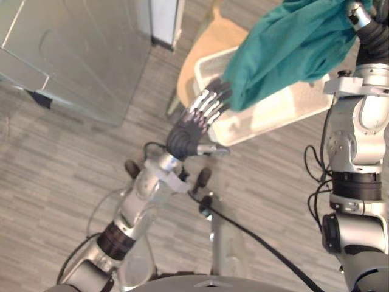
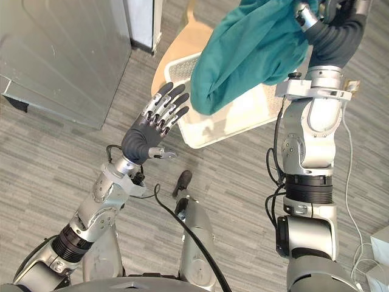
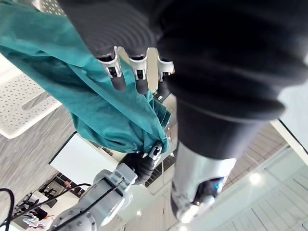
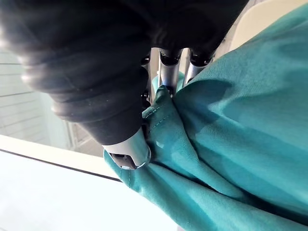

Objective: Pick up the laundry basket with both hands and put the clothes into the washing machine.

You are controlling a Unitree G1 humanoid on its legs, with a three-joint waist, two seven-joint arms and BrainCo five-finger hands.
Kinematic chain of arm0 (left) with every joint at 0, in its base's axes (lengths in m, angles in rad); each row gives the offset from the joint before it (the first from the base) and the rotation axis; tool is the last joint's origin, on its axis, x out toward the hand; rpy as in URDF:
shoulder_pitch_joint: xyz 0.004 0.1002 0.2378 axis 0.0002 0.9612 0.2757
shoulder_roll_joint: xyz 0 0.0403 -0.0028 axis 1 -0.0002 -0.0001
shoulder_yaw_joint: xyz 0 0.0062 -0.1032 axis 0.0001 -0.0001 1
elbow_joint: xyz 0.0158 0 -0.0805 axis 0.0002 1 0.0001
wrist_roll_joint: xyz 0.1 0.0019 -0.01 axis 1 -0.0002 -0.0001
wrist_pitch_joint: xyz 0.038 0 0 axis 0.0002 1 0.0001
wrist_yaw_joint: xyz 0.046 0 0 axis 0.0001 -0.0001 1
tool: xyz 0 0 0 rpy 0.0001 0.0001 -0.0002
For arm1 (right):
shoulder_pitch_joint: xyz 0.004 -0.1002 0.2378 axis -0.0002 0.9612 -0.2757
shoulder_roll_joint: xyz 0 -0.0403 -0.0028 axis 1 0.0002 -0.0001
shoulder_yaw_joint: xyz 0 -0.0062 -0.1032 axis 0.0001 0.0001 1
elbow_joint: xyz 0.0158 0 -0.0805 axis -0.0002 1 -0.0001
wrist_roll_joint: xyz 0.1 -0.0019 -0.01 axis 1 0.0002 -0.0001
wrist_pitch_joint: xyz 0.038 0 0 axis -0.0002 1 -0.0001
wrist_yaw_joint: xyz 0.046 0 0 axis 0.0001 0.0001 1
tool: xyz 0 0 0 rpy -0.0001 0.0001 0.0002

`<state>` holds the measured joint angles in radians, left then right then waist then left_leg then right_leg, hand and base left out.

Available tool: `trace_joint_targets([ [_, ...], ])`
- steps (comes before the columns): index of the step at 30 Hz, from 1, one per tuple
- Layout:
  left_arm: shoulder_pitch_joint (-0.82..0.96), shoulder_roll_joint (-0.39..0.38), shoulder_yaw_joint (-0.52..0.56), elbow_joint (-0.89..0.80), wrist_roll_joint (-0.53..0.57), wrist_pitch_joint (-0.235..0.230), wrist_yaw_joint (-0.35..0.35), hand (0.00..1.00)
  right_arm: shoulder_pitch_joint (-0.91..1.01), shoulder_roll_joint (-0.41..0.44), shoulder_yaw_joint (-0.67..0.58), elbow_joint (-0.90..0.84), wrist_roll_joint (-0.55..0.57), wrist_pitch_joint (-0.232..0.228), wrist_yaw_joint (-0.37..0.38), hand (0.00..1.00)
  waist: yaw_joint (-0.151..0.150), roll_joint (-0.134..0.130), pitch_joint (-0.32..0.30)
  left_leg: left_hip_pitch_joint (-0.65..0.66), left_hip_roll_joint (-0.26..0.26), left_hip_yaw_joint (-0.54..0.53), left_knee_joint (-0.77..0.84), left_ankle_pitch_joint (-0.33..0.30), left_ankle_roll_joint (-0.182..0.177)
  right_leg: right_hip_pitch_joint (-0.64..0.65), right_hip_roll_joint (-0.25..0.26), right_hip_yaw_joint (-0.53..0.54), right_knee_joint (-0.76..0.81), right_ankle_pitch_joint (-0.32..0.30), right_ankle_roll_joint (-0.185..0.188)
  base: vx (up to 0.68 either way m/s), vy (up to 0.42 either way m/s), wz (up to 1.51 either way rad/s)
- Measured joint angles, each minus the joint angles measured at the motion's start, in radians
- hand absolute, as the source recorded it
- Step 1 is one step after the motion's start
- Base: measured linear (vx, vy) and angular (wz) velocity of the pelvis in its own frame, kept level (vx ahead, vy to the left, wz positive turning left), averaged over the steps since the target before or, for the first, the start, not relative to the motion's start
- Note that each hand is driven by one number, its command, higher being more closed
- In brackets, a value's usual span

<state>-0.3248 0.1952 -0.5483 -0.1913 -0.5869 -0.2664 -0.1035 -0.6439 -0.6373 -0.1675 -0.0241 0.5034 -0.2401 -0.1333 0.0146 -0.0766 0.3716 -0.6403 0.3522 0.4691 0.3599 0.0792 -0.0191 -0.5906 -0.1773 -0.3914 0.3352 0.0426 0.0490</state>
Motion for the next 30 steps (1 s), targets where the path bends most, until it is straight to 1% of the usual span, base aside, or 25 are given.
trace_joint_targets([
  [1, -0.003, 0.0, 0.003, 0.033, 0.024, 0.011, 0.005, 0.0, 0.02, 0.0, 0.0, 0.0, 0.001, 0.001, 0.021, 1.0, -0.009, -0.007, -0.024, 0.007, -0.005, -0.001, -0.006, 0.0, -0.001, 0.004, -0.001, 0.002, -0.002, 0.0, 0.0, 0.02, -0.04, -0.02],
  [4, -0.024, 0.001, 0.02, 0.128, 0.066, 0.035, 0.009, 0.0, 0.061, 0.0, 0.0, 0.0, 0.004, 0.006, 0.059, 1.0, -0.03, -0.016, -0.041, 0.067, -0.027, -0.002, -0.034, 0.003, -0.005, 0.057, -0.009, 0.007, -0.019, -0.001, 0.001, 0.05, -0.019, 0.03],
  [5, -0.036, 0.003, 0.028, 0.17, 0.083, 0.051, 0.011, 0.0, 0.082, 0.0, 0.002, 0.0, 0.007, 0.009, 0.071, 1.0, -0.038, -0.017, -0.07, 0.079, -0.032, -0.002, -0.04, 0.003, -0.005, 0.07, -0.008, 0.009, -0.032, 0.002, 0.004, 0.06, -0.006, -0.02],
  [6, -0.045, 0.005, 0.031, 0.191, 0.091, 0.056, 0.011, 0.0, 0.089, 0.001, 0.003, 0.0, 0.01, 0.01, 0.072, 1.0, -0.04, -0.019, -0.077, 0.092, -0.038, -0.001, -0.047, 0.004, -0.005, 0.079, -0.008, 0.012, -0.039, 0.004, 0.006, 0.08, 0.009, -0.12],
  [7, -0.066, 0.019, 0.036, 0.24, 0.1, 0.071, 0.011, 0.0, 0.094, 0.001, 0.014, 0.001, 0.024, 0.024, 0.093, 1.0, -0.046, -0.027, -0.094, 0.132, -0.056, -0.001, -0.077, 0.002, -0.015, 0.106, -0.008, 0.028, -0.069, 0.01, 0.002, 0.06, 0.017, -0.21],
  [8, -0.074, 0.028, 0.036, 0.264, 0.1, 0.075, 0.011, 0.0, 0.094, 0.001, 0.027, 0.001, 0.034, 0.028, 0.103, 1.0, -0.046, -0.032, -0.103, 0.152, -0.066, -0.002, -0.096, 0.003, -0.017, 0.118, -0.007, 0.035, -0.087, 0.018, 0.0, 0.07, 0.034, -0.38],
  [9, -0.088, 0.042, 0.036, 0.317, 0.101, 0.09, 0.011, 0.0, 0.095, 0.001, 0.059, 0.001, 0.05, 0.032, 0.112, 1.0, -0.05, -0.038, -0.129, 0.185, -0.084, -0.003, -0.129, 0.007, -0.023, 0.143, -0.002, 0.052, -0.128, 0.037, 0.002, 0.07, 0.035, -0.4],
  [10, -0.104, 0.043, 0.036, 0.381, 0.113, 0.104, 0.012, 0.0, 0.096, 0.001, 0.086, 0.001, 0.062, 0.043, 0.121, 1.0, -0.059, -0.039, -0.157, 0.211, -0.097, -0.002, -0.157, 0.011, -0.025, 0.172, 0.003, 0.055, -0.172, 0.057, 0.001, 0.1, 0.037, -0.31],
  [11, -0.117, 0.043, 0.035, 0.412, 0.123, 0.111, 0.012, 0.0, 0.097, 0.001, 0.091, 0.001, 0.064, 0.048, 0.129, 1.0, -0.064, -0.039, -0.165, 0.224, -0.1, -0.002, -0.167, 0.013, -0.027, 0.189, 0.005, 0.055, -0.191, 0.065, 0.003, 0.11, 0.025, -0.13],
  [12, -0.141, 0.041, 0.03, 0.466, 0.146, 0.132, 0.012, 0.0, 0.1, 0.001, 0.107, 0.001, 0.082, 0.055, 0.137, 1.0, -0.074, -0.041, -0.186, 0.244, -0.106, -0.001, -0.182, 0.021, -0.02, 0.217, 0.01, 0.053, -0.22, 0.082, 0.003, 0.1, 0.016, -0.03],
  [14, -0.182, 0.036, 0.017, 0.543, 0.175, 0.155, 0.012, 0.0, 0.1, 0.002, 0.13, 0.0, 0.086, 0.071, 0.148, 1.0, -0.086, -0.047, -0.21, 0.274, -0.116, 0.001, -0.209, 0.03, -0.022, 0.246, 0.012, 0.053, -0.249, 0.1, 0.013, 0.11, 0.01, -0.05],
  [15, -0.219, 0.03, 0.004, 0.589, 0.18, 0.173, 0.013, 0.0, 0.1, 0.002, 0.139, 0.0, 0.088, 0.078, 0.148, 1.0, -0.089, -0.048, -0.217, 0.292, -0.12, 0.001, -0.217, 0.031, -0.022, 0.264, 0.012, 0.052, -0.256, 0.104, 0.016, 0.1, 0.01, -0.03],
  [16, -0.237, 0.028, -0.006, 0.61, 0.18, 0.182, 0.013, 0.0, 0.1, 0.002, 0.147, -0.001, 0.088, 0.083, 0.148, 1.0, -0.09, -0.047, -0.222, 0.3, -0.123, 0.001, -0.225, 0.032, -0.023, 0.27, 0.012, 0.052, -0.259, 0.104, 0.016, 0.09, 0.015, 0.02],
  [18, -0.296, 0.013, -0.036, 0.68, 0.189, 0.218, 0.013, 0.0, 0.1, 0.002, 0.192, -0.003, 0.088, 0.111, 0.15, 1.0, -0.103, -0.047, -0.257, 0.317, -0.135, 0.004, -0.255, 0.041, -0.027, 0.281, 0.011, 0.052, -0.276, 0.107, 0.021, 0.08, 0.016, 0.01],
  [20, -0.329, 0.003, -0.06, 0.719, 0.189, 0.239, 0.012, 0.0, 0.1, 0.01, 0.212, -0.003, 0.089, 0.127, 0.155, 1.0, -0.105, -0.048, -0.262, 0.348, -0.144, 0.01, -0.287, 0.054, -0.027, 0.301, 0.01, 0.053, -0.284, 0.109, 0.022, 0.06, 0.011, -0.03],
  [21, -0.344, -0.012, -0.071, 0.744, 0.189, 0.256, 0.012, 0.0, 0.1, 0.031, 0.225, -0.003, 0.09, 0.138, 0.155, 1.0, -0.105, -0.048, -0.265, 0.382, -0.151, 0.019, -0.314, 0.061, -0.03, 0.321, 0.009, 0.056, -0.289, 0.108, 0.023, 0.06, 0.019, -0.09],
  [22, -0.366, -0.028, -0.088, 0.773, 0.188, 0.266, 0.015, 0.0, 0.099, 0.055, 0.241, -0.005, 0.092, 0.14, 0.154, 1.0, -0.106, -0.048, -0.267, 0.408, -0.158, 0.026, -0.336, 0.066, -0.033, 0.337, 0.009, 0.061, -0.293, 0.107, 0.024, 0.06, 0.021, -0.1],
  [23, -0.377, -0.038, -0.092, 0.785, 0.188, 0.269, 0.015, 0.0, 0.099, 0.066, 0.248, -0.008, 0.096, 0.14, 0.155, 1.0, -0.108, -0.048, -0.267, 0.42, -0.162, 0.027, -0.348, 0.07, -0.034, 0.345, 0.009, 0.061, -0.297, 0.106, 0.026, 0.05, 0.029, -0.07],
  [24, -0.406, -0.074, -0.093, 0.824, 0.188, 0.276, 0.026, 0.0, 0.098, 0.088, 0.267, -0.014, 0.098, 0.141, 0.155, 1.0, -0.113, -0.048, -0.277, 0.435, -0.169, 0.03, -0.376, 0.077, -0.04, 0.348, 0.008, 0.061, -0.3, 0.106, 0.026, 0.04, 0.023, -0.01],
  [25, -0.417, -0.088, -0.093, 0.838, 0.189, 0.279, 0.033, 0.0, 0.098, 0.091, 0.277, -0.02, 0.098, 0.144, 0.155, 1.0, -0.116, -0.048, -0.285, 0.435, -0.172, 0.031, -0.386, 0.082, -0.042, 0.346, 0.008, 0.061, -0.303, 0.106, 0.026, 0.04, 0.021, 0.0],
  [26, -0.429, -0.104, -0.092, 0.846, 0.199, 0.283, 0.043, 0.0, 0.098, 0.093, 0.29, -0.036, 0.099, 0.154, 0.156, 1.0, -0.122, -0.049, -0.292, 0.438, -0.175, 0.031, -0.399, 0.094, -0.035, 0.347, 0.009, 0.061, -0.309, 0.107, 0.027, 0.05, 0.013, 0.0],
  [28, -0.457, -0.139, -0.093, 0.867, 0.218, 0.284, 0.076, 0.0, 0.091, 0.107, 0.312, -0.048, 0.105, 0.156, 0.157, 1.0, -0.129, -0.048, -0.296, 0.465, -0.184, 0.035, -0.435, 0.111, -0.035, 0.358, 0.008, 0.061, -0.312, 0.109, 0.03, 0.06, 0.016, -0.01],
  [30, -0.47, -0.154, -0.094, 0.88, 0.217, 0.284, 0.083, 0.0, 0.091, 0.117, 0.313, -0.048, 0.126, 0.157, 0.16, 1.0, -0.131, -0.048, -0.298, 0.475, -0.186, 0.035, -0.436, 0.111, -0.034, 0.368, 0.008, 0.061, -0.313, 0.11, 0.032, 0.05, 0.01, 0.0],
])
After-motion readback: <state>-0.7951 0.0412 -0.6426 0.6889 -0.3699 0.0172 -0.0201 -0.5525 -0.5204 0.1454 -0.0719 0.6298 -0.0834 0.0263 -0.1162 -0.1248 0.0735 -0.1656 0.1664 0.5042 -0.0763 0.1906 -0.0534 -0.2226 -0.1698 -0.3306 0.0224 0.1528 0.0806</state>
